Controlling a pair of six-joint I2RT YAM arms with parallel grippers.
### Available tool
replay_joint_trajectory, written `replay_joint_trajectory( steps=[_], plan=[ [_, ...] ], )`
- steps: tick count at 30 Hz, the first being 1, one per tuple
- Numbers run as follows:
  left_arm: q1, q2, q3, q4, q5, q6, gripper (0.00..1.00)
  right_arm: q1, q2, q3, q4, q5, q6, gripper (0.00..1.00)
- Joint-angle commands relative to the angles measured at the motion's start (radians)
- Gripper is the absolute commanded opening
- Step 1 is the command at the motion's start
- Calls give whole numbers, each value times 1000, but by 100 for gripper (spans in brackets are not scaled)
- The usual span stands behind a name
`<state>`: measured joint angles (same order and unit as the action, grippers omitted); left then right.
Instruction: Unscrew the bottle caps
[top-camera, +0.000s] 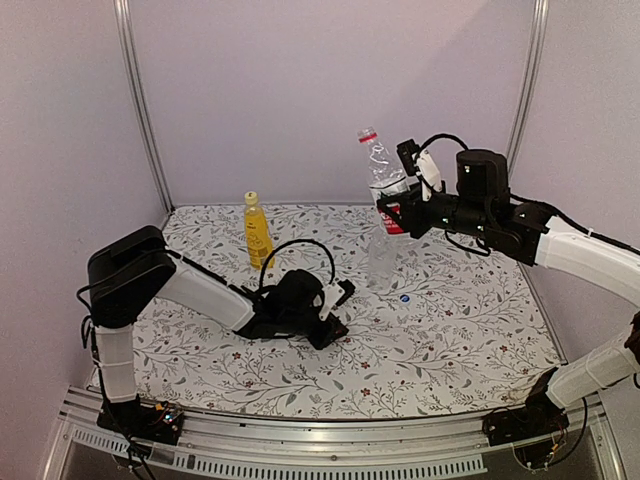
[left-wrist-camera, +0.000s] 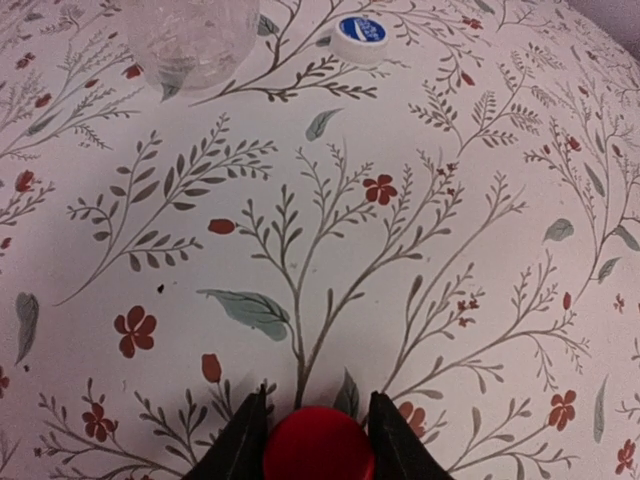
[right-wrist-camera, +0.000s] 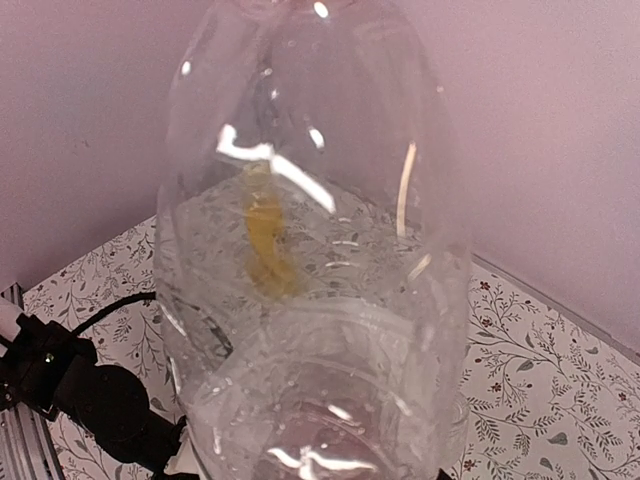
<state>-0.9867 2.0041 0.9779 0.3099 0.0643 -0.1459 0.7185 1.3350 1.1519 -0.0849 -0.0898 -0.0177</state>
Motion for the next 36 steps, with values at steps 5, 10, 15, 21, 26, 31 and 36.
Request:
replay_joint_trajectory(
  steps=[5, 10, 15, 21, 26, 31, 36],
  plan=[
    [-12, 22, 34, -79, -6, 28, 37, -4, -34, -19, 11, -15, 9, 30],
    [-13, -11, 28, -85, -23, 29, 40, -4, -36, -21, 10, -15, 8, 30],
    [-12, -118, 20, -87, -46, 58, 56, -5, -38, -26, 5, -24, 12, 30],
    [-9, -289, 35, -111, -55, 99, 79, -4, -41, -41, -9, -95, 0, 30],
    [4, -445, 47, -136, -12, 93, 89, -4, -59, -57, -12, -150, -14, 30],
    [75, -613, 53, -130, 114, -7, 90, -4, -62, -71, -7, -278, -42, 30],
    [169, -698, 95, -78, 289, -139, 91, -3, -28, -67, -16, -431, -74, 31]
  ],
)
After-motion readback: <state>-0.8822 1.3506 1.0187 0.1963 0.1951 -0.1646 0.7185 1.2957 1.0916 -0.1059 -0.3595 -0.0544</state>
